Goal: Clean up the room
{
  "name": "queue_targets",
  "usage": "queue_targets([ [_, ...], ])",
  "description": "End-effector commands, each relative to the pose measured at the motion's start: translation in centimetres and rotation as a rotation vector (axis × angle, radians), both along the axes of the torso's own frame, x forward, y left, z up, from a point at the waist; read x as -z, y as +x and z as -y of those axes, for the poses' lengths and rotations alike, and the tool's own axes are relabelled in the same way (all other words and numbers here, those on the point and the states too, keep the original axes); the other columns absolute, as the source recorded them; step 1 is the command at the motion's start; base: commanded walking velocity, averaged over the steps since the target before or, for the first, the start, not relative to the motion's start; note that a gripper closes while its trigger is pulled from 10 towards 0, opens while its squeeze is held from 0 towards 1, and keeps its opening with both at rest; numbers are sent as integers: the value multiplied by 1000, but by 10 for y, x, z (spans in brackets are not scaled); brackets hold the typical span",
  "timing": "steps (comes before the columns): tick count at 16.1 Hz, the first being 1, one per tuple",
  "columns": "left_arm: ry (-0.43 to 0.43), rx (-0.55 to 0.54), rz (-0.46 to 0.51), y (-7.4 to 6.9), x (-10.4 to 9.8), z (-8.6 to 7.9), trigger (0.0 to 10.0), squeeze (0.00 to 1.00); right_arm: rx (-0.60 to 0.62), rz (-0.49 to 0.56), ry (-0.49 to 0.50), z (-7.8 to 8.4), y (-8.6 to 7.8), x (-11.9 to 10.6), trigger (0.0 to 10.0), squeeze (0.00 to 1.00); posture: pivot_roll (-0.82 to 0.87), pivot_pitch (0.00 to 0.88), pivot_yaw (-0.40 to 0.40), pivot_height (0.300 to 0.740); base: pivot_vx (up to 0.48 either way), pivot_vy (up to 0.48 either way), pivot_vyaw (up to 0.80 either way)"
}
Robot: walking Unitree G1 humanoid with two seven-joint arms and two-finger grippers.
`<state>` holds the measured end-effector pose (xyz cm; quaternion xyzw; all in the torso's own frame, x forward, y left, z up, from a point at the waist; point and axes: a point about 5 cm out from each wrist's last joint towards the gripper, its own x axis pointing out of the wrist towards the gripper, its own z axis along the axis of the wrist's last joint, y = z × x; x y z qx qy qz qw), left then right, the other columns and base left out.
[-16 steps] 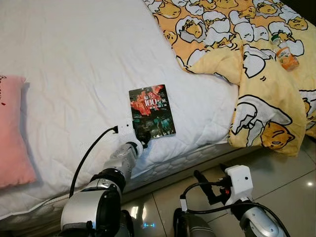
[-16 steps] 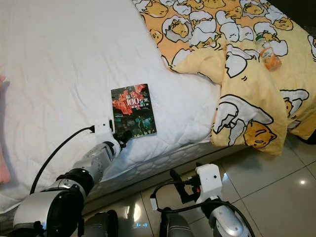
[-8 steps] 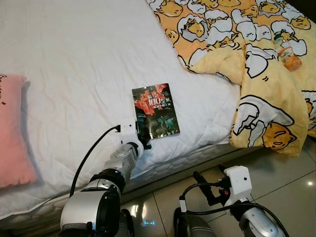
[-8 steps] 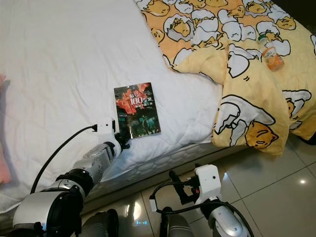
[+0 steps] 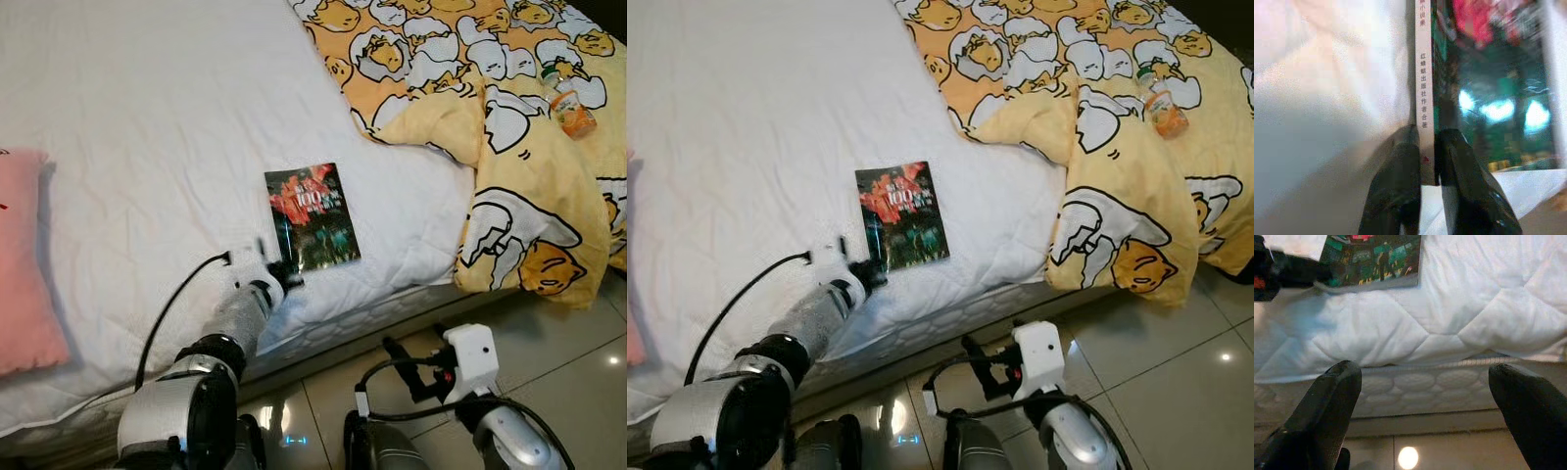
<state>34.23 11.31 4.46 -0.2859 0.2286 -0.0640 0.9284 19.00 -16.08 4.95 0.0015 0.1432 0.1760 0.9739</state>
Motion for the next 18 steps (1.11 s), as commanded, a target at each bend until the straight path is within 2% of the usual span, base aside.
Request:
queue_targets([
  [1, -41, -29, 29, 6, -8, -5, 0, 0, 8, -19, -2, 3, -3, 3, 10000, 0, -153, 193, -13, 740, 0, 0, 0],
  [3, -58, -30, 105, 15, -23, -15, 0, 0, 9, -17, -2, 3, 0, 5, 10000, 0, -143, 182, -8, 740, 0, 0, 0],
  [7, 73, -29, 313, 26, -55, -50, 0, 0, 26, 41, 8, 1, 25, 0, 10000, 0, -88, 86, 9, 740, 0, 0, 0],
  [8, 161, -58, 415, 28, -71, -64, 0, 0, 42, 72, 15, 0, 40, -4, 10000, 0, -67, 55, 10, 740, 0, 0, 0],
  [10, 289, -64, 487, 26, -81, -72, 0, 0, 73, 99, 17, 0, 55, -7, 10000, 0, -33, 5, 20, 740, 0, 0, 0],
  [12, 603, -112, 529, 19, -86, -85, 0, 0, 150, 155, 53, 2, 80, -19, 10000, 0, -8, 0, 36, 740, 0, 0, 0],
  [13, 798, -134, 543, 9, -82, -86, 10000, 0, 203, 190, 93, 7, 94, -28, 10000, 0, 2, 0, 38, 740, 0, 0, 0],
  [14, 877, -152, 537, 5, -79, -84, 10000, 0, 221, 199, 104, 10, 99, -30, 10000, 0, 15, 0, 29, 740, 0, 0, 681],
  [16, 867, -183, 454, -5, -61, -71, 10000, 0, 175, 205, 88, 4, 106, -33, 10000, 0, 25, 0, 14, 740, 0, 0, 588],
  [17, 874, -186, 445, -6, -58, -68, 10000, 0, 168, 209, 87, 3, 106, -33, 10000, 0, 25, 0, 12, 740, 0, 0, 575],
  [18, 844, -176, 475, -14, -57, -56, 10000, 0, 155, 219, 84, 2, 107, -35, 10000, 0, 22, 0, -6, 740, 0, 0, 569],
])
